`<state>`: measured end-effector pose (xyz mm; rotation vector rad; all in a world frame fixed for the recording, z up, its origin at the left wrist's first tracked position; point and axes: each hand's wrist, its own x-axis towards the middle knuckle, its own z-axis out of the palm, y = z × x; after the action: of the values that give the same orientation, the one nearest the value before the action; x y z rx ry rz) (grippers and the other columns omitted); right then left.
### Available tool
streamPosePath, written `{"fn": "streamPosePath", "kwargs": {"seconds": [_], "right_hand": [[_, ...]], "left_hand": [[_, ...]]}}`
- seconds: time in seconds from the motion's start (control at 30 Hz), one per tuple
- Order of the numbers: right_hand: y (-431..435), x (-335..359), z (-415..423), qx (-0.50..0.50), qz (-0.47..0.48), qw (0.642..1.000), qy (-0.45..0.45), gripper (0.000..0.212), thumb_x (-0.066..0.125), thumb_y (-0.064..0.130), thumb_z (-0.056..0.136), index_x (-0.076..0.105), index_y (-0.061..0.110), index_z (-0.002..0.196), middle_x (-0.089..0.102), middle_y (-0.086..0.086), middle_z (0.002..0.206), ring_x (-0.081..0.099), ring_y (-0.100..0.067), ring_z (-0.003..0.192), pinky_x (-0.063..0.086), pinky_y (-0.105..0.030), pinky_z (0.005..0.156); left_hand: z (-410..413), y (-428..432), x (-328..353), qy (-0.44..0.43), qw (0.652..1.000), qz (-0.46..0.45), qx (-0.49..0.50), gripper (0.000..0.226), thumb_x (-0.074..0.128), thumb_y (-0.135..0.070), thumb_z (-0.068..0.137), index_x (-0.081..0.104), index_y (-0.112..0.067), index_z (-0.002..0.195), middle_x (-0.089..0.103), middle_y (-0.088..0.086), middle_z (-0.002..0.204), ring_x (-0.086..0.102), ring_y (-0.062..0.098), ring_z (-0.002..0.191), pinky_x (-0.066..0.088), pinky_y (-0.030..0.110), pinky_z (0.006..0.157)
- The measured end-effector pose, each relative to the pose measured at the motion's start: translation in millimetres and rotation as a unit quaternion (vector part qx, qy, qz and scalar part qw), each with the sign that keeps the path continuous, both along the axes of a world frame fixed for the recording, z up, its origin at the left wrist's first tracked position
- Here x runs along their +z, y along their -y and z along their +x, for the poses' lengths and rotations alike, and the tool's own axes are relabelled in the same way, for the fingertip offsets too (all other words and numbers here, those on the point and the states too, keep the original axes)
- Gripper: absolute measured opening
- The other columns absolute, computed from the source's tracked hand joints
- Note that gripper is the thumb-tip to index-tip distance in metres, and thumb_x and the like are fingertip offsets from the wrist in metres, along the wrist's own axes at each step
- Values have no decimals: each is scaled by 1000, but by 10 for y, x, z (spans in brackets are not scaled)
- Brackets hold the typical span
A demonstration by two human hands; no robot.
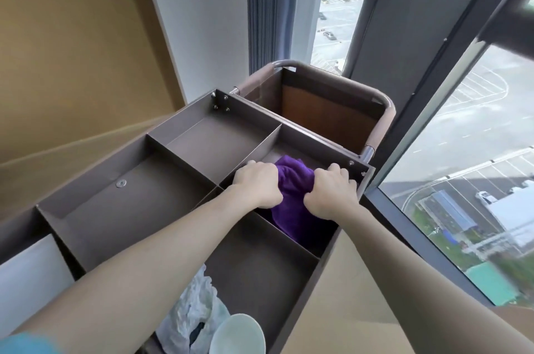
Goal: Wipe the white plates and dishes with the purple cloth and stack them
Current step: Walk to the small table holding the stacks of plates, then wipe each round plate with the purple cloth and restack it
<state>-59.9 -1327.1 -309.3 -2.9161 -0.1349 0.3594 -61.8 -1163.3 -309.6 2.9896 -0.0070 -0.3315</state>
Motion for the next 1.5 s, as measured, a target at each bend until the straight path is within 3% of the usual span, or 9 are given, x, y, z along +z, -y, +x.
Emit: {"fn": "streamPosePath", "kwargs": {"seconds": [0.17, 0.27, 0.4, 0.67, 0.77, 0.97, 1.1, 1.3, 1.5], "right_hand": [[238, 160, -126, -27, 221, 975, 7, 19, 65, 24, 94, 50, 16, 103, 59, 1, 100, 54, -22, 92, 41, -34, 76], [384, 381, -378, -10, 315, 947, 67, 14, 64, 22, 97, 51, 21, 102, 56, 13, 91, 58, -17, 90, 45, -34, 75], [620, 788, -893, 23, 409, 903, 132, 13, 61, 21, 98, 49, 22, 100, 60, 10, 90, 59, -6, 83, 43, -23, 63], [1523, 1047, -1998, -52, 522, 835, 164, 36, 57, 49, 98, 52, 15, 86, 59, 7, 83, 52, -9, 73, 39, -15, 58], [1877, 844, -2326, -94, 521, 834, 159, 30, 59, 42, 100, 57, 15, 89, 61, 6, 84, 55, -11, 76, 40, -26, 66], [2558, 144, -3089, -192, 521, 818, 150, 12, 64, 31, 100, 58, 28, 89, 67, 4, 93, 62, -12, 85, 46, -27, 74], [2830, -399, -3613, -280, 481, 824, 107, 12, 59, 30, 103, 56, 26, 93, 64, 2, 93, 61, -18, 86, 44, -28, 68], [2844, -941, -4344, -354, 388, 849, 54, 12, 53, 32, 106, 54, 26, 95, 62, 2, 94, 58, -13, 85, 41, -25, 66], [2812, -1356, -5146, -379, 313, 871, 1, 12, 51, 29, 106, 50, 23, 95, 62, 5, 92, 56, -10, 83, 40, -34, 73]], "left_hand": [[-215, -129, 236, 62, 992, -113, 14, 26, 70, -40, 87, 54, -22, 95, 50, -1, 94, 54, 28, 95, 38, 34, 76], [-449, -130, 511, 102, 970, -220, 9, 32, 74, -35, 88, 45, -28, 79, 53, -5, 88, 57, 21, 83, 38, 32, 66], [-934, 132, 1010, 177, 937, -300, 27, 30, 74, -30, 90, 45, -27, 82, 60, -7, 75, 56, 15, 69, 44, 34, 64], [-2088, 1161, 1433, 209, 889, -406, -17, 22, 71, -18, 95, 55, -27, 108, 71, -3, 97, 67, 13, 90, 52, 31, 86], [-2460, 1526, 1280, 180, 882, -435, -29, 21, 69, -18, 97, 56, -25, 112, 70, -9, 98, 65, 6, 90, 51, 27, 88], [-2975, 2186, 606, 63, 860, -504, -45, 31, 64, -15, 101, 58, -28, 128, 69, -11, 118, 64, -4, 106, 45, 11, 95], [-3282, 2445, 42, -69, 860, -504, -43, 34, 59, -28, 103, 58, -40, 134, 66, -18, 126, 62, 0, 115, 49, 15, 95], [-3843, 2451, -785, -220, 805, -549, 47, 20, 68, -22, 99, 69, -31, 116, 76, -12, 98, 72, 3, 88, 55, 16, 71], [-4300, 2287, -1284, -354, 776, -518, 69, 28, 74, -18, 95, 70, -21, 122, 75, 3, 114, 71, 17, 102, 58, 26, 85]]}}
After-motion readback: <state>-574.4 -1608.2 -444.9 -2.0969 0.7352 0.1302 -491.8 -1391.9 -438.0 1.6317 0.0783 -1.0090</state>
